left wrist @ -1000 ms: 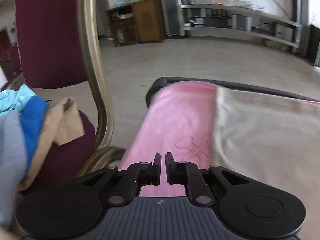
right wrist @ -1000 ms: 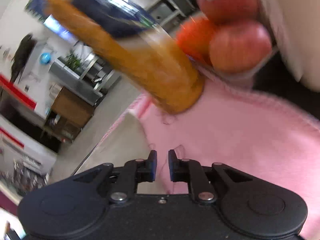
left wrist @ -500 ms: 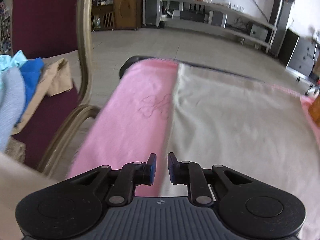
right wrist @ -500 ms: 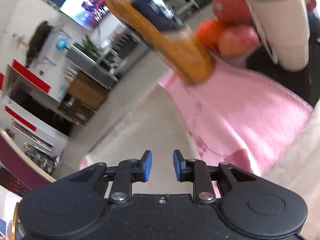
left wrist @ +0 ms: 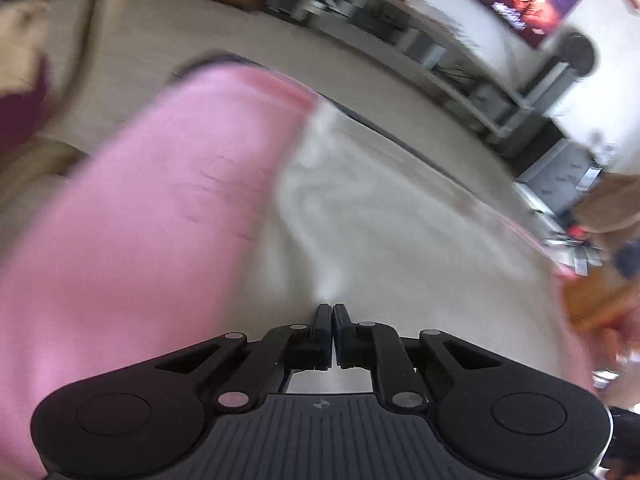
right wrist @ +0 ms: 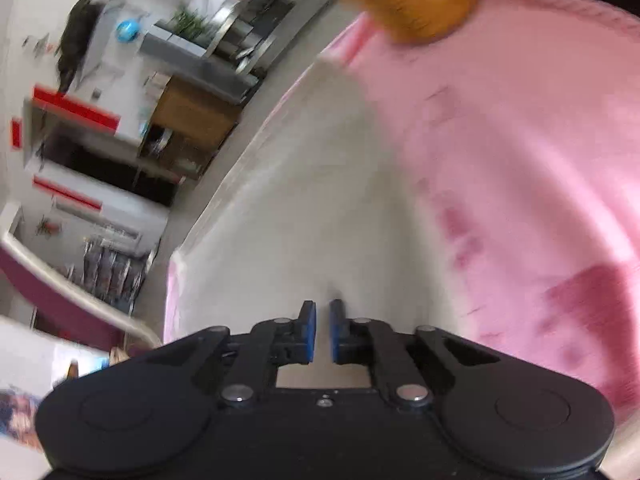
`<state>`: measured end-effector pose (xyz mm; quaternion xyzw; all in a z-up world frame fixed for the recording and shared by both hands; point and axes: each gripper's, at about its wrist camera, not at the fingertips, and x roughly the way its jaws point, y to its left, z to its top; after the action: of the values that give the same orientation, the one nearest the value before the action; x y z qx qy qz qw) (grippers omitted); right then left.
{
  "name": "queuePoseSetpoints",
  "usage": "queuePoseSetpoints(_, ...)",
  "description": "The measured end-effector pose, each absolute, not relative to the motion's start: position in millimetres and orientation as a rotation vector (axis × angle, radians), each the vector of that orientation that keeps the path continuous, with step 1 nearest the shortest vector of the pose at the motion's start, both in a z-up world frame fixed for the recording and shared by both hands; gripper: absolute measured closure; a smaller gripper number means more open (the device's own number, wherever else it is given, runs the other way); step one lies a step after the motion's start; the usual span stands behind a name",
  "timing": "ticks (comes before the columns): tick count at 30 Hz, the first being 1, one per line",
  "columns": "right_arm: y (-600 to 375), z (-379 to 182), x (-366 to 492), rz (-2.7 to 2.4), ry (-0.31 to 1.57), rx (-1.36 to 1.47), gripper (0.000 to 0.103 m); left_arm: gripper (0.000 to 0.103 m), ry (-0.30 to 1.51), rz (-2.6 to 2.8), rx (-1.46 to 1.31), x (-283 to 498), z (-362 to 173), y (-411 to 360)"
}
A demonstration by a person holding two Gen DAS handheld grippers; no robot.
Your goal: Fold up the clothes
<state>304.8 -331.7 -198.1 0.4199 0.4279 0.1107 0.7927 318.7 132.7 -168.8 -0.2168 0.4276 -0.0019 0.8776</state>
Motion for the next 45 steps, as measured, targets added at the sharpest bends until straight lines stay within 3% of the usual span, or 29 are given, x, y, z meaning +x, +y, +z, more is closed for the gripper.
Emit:
queuePoseSetpoints(3, -365.6, -195.4, 289.3, 0.092, 0.863, 0.966, 0.103, 0.09, 0.926, 0.134, -0.312, 307.0, -153.9, 135.0)
queuePoseSetpoints(4, -376.9, -194.6, 284.1, 0.044, 0.844, 0.986, 0.096, 0.091, 0.921, 0.161, -0.255, 297.3, -146.4, 131.4)
queuePoseSetpoints(9, -389.0, -158.4, 246.3, -0.096, 0.782, 0.972, 0.09, 0.09, 0.886, 0.293, 0.026, 249.0, -108.9, 113.4)
queuePoseSetpoints(18, -360.0, -86.1, 147.2, 0.143, 0.631, 0.923, 0.081, 0.085, 0.777, 0.103, -0.073, 144.3, -67.8, 125.5)
queuePoseSetpoints(27, -352.1, -126.7, 192.2, 0.033, 0.813, 0.846, 0.08, 0.086, 0.831, 0.034, -0.113, 198.8, -105.3, 108.0)
queuePoseSetpoints(40, -330.7, -158.0, 236.7, 0.157, 0.899, 0.841, 0.08, 0.089, 0.967, 0.057, -0.199, 245.4, -153.7, 114.4)
queuePoseSetpoints(41, -332.4, -158.1, 234.8, 0.136, 0.905, 0.835, 0.081, 0.091, 0.967, 0.08, -0.207, 242.7, -152.8, 118.0)
queuePoseSetpoints(42, -334.1, -158.2, 232.9, 0.114, 0.911, 0.829, 0.099, 0.09, 0.967, 0.102, -0.214, 240.1, -151.8, 121.7)
queuePoseSetpoints(45, -339.2, -158.6, 227.1, 0.049, 0.928, 0.811, 0.103, 0.09, 0.964, 0.178, -0.188, 232.6, -148.9, 127.6)
